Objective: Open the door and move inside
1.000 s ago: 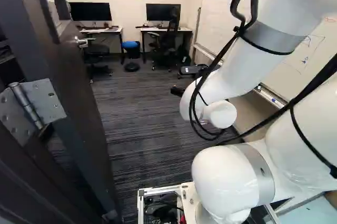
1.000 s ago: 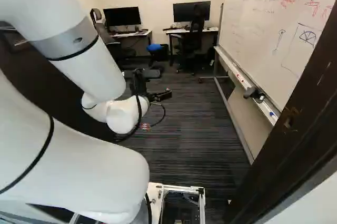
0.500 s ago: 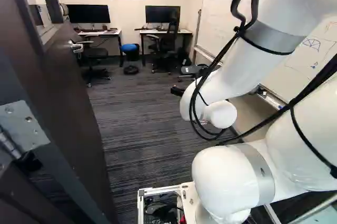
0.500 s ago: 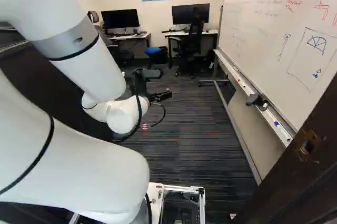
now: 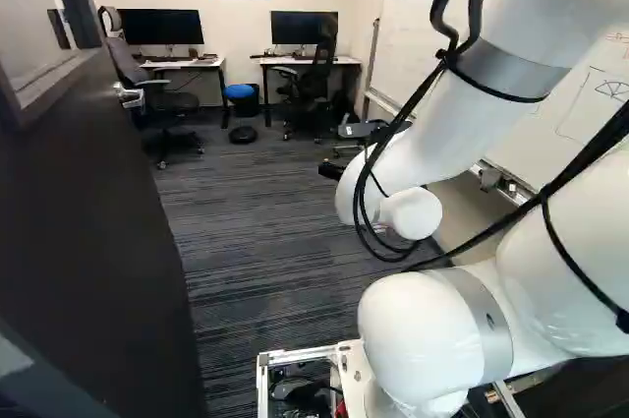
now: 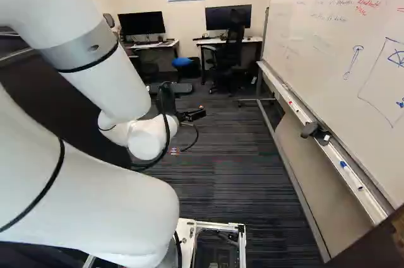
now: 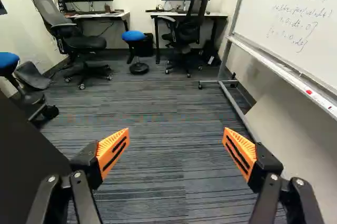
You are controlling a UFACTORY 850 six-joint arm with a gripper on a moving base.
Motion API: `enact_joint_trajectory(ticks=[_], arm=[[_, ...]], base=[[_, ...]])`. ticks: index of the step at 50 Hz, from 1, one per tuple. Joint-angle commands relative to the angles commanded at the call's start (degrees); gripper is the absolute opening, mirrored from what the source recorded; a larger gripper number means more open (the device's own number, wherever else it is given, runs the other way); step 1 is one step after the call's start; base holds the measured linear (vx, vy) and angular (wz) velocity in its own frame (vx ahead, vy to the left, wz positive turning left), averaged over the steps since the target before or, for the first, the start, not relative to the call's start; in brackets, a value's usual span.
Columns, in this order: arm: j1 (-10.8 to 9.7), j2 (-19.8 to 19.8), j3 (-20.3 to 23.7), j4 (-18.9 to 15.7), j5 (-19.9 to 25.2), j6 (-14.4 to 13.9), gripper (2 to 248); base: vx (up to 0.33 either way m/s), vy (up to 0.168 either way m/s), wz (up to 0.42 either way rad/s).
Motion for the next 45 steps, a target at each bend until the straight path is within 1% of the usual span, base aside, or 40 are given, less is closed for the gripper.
enact_joint_trajectory(ticks=[45], arm=[[0.0, 0.0, 0.0, 0.0, 0.0, 0.0, 247]], base=[[0.2, 0.003, -0.003]])
